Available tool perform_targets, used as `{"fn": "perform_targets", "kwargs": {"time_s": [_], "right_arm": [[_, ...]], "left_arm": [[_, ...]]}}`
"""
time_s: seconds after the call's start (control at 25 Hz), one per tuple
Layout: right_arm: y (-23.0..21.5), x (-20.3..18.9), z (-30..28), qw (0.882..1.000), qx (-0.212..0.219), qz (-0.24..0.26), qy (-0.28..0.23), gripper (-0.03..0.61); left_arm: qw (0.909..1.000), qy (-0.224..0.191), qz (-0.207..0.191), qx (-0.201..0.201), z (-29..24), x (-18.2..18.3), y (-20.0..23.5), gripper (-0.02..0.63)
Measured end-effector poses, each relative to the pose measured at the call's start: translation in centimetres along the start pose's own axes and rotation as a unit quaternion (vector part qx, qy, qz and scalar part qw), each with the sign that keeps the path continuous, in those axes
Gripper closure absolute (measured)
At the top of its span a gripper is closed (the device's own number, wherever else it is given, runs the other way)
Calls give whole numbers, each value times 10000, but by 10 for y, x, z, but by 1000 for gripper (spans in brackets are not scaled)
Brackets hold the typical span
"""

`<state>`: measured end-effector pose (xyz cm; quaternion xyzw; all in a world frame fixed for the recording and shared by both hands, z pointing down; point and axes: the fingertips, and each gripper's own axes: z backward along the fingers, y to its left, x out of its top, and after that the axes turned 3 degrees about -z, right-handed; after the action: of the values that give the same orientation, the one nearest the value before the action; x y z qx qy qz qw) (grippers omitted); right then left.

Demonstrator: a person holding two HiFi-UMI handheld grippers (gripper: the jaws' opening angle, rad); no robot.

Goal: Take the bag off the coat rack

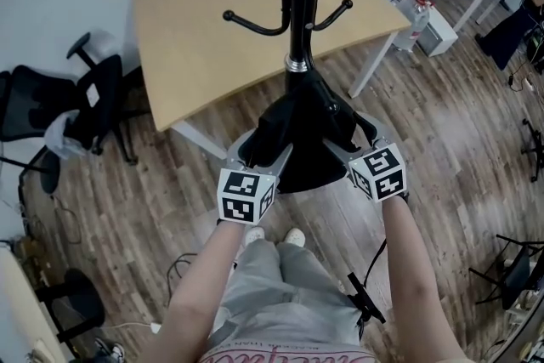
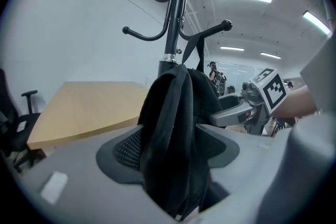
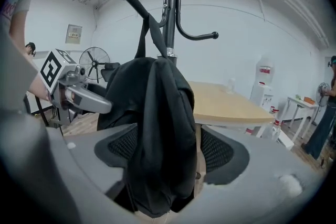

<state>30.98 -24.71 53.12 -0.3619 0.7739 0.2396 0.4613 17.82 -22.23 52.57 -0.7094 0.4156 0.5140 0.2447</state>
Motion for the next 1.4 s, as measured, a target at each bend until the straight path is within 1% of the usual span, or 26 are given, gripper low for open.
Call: {"fn": "perform_targets", "kwargs": {"time_s": [0.08, 0.12, 0.24, 0.28, 0.4, 0.44, 0.52, 0.56, 0.64, 0.76, 0.92, 1.08, 1.28, 1.4], "right_arm": [[-3, -1, -6, 10000, 16, 47, 25, 213], [-4, -2, -9, 10000, 15, 78, 28, 249], [-7, -4, -14, 10000, 85, -30, -16, 303], [-7, -5, -15, 9999, 104, -114, -46, 311], [-11, -7, -17, 9993, 93, -335, -109, 340], [-13, -7, -18, 9992, 67, -375, -103, 360], [-16, -7, -19, 9990, 3, -432, -75, 430], [-16, -6, -19, 9989, -21, -464, -64, 455], [-16, -7, -18, 9986, -77, -528, -52, 486], [-15, -9, -17, 9979, -168, -633, -27, 497], [-13, -9, -13, 9971, -323, -693, -31, 502], [-8, -8, -5, 9956, -396, -849, -93, 503], [-7, -2, 11, 9933, -557, -988, -211, 503], [0, 5, 21, 9926, -612, -993, -325, 505]], "left_arm": [[10000, 24, 59, 35, -6, -1, 3, 318], [10000, 31, 83, 44, -8, -2, 5, 319], [9999, 46, 97, 19, -14, -3, 5, 346], [9999, 53, 100, -2, -16, -3, 5, 361], [9999, 70, 127, -24, -17, -4, 7, 438], [9999, 75, 118, -10, -16, -4, 9, 454], [9999, 84, 81, 42, -16, -4, 11, 489], [9999, 95, 64, 69, -15, -3, 13, 504], [9998, 123, 47, 114, -15, -3, 14, 521], [9997, 154, 108, 134, -14, -3, 16, 536], [9991, 194, 371, 75, -8, -2, 18, 541], [9989, 149, 441, 54, 0, 0, 14, 545], [9989, 58, 455, -59, 8, 10, 5, 545], [9989, -44, 440, -129, 17, 16, 2, 545]]}}
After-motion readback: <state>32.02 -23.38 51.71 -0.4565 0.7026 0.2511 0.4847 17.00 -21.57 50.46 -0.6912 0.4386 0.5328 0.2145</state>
